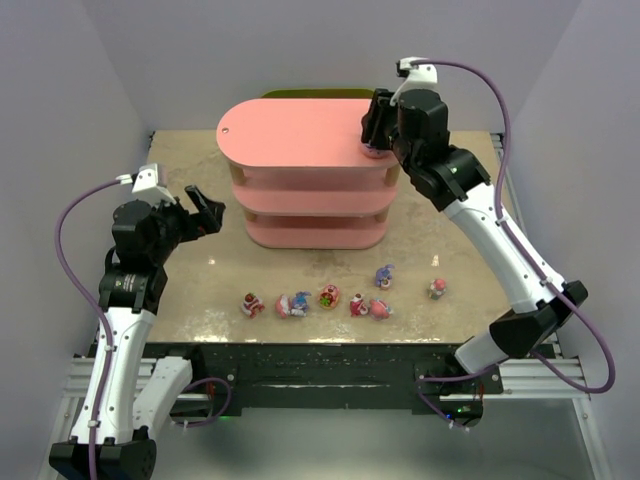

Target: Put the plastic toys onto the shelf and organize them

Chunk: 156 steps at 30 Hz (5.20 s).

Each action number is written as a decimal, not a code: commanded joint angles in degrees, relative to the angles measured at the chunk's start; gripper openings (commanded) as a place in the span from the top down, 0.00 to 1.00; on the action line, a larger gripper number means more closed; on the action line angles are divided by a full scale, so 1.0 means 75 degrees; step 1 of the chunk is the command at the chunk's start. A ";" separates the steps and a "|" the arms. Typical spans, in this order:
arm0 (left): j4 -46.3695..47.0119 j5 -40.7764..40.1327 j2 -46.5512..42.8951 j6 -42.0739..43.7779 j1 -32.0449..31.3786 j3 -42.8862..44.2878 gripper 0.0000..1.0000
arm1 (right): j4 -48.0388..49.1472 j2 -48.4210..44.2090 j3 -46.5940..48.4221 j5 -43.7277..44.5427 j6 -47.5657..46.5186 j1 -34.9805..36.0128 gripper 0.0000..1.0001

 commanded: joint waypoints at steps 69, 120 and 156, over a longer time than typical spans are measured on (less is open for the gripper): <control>-0.0013 0.2365 -0.0787 0.0330 -0.0046 -0.0973 0.00 | 0.0497 -0.4768 -0.7822 -0.3160 0.1379 0.0182 0.21; -0.0235 0.1944 -0.0390 0.0611 -0.0046 -0.0823 0.00 | 0.5657 0.0763 -0.7929 0.2753 0.4555 0.5738 0.41; -0.0142 0.1639 -0.0284 0.0471 -0.0046 -0.0917 0.00 | -0.0400 -0.0678 -0.3056 0.3327 0.2542 0.5386 1.00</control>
